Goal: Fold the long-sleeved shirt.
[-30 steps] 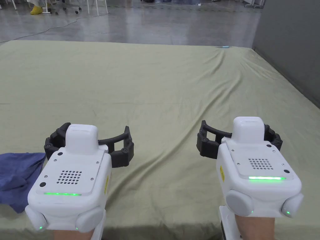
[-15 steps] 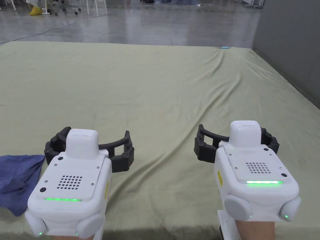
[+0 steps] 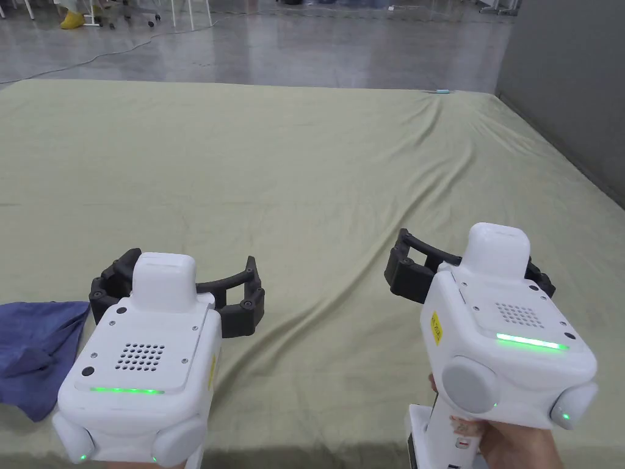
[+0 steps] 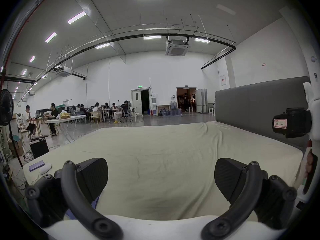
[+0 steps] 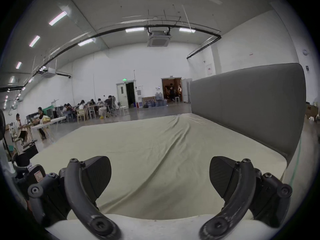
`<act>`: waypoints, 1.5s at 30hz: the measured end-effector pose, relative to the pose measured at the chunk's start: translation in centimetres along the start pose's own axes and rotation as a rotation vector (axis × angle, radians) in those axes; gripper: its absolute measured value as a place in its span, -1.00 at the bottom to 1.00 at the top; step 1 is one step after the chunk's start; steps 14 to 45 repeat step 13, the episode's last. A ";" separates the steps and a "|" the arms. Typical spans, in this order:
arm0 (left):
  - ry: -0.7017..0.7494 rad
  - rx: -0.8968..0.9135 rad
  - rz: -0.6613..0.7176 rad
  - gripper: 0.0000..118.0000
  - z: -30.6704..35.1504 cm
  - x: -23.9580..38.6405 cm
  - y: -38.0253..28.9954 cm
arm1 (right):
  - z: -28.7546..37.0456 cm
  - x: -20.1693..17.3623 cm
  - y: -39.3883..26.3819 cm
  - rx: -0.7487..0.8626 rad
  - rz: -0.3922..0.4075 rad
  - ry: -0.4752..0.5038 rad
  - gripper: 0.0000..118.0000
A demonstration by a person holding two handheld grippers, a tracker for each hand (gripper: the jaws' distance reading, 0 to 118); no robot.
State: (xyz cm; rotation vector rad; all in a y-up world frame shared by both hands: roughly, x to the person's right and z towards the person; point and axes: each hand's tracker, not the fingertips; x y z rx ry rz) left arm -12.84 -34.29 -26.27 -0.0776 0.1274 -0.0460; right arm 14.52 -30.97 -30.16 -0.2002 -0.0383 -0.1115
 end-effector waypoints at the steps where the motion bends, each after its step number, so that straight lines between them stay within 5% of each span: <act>1: 0.001 0.000 -0.002 0.99 0.0 0.0 0.0 | 0.0 -0.2 0.0 -0.011 0.017 -0.028 0.92; 8: 0.000 -0.002 0.004 0.99 -0.1 0.0 -0.1 | -0.9 -1.4 -1.1 -0.010 0.099 -0.135 0.89; 45: 0.007 -0.006 -0.001 0.99 -0.1 -0.1 -0.2 | -0.6 -1.1 -0.6 -0.037 0.085 -0.127 0.85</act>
